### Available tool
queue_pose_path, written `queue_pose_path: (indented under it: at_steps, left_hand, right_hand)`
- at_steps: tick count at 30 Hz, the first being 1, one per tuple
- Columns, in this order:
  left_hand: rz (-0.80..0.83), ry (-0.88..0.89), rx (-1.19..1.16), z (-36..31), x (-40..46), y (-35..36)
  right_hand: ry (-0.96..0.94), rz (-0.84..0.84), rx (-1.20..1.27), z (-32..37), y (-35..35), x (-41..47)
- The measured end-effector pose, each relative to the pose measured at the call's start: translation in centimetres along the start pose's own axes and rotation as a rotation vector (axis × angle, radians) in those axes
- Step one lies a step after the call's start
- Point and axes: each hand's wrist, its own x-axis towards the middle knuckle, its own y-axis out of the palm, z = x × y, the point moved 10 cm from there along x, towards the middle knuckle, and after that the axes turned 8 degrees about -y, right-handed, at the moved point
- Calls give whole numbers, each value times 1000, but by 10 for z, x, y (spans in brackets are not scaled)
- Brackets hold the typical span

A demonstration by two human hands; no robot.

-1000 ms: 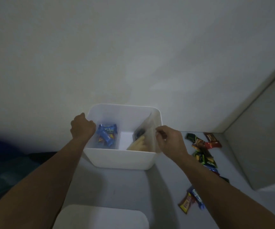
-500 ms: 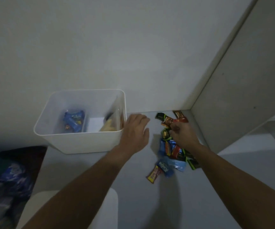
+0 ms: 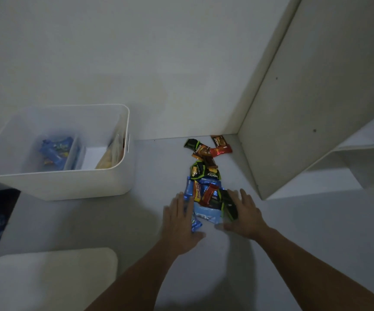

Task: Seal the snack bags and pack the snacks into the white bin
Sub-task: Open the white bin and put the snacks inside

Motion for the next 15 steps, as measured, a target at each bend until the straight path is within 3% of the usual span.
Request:
queue_pose_path:
  at_steps: [8, 15]
  left_hand:
    - [-48, -4, 62, -9, 14, 14]
    - [-228, 48, 38, -3, 21, 4]
  right_hand:
    - [-189, -66, -132, 14, 17, 25]
    - [-279, -255, -266, 13, 24, 18]
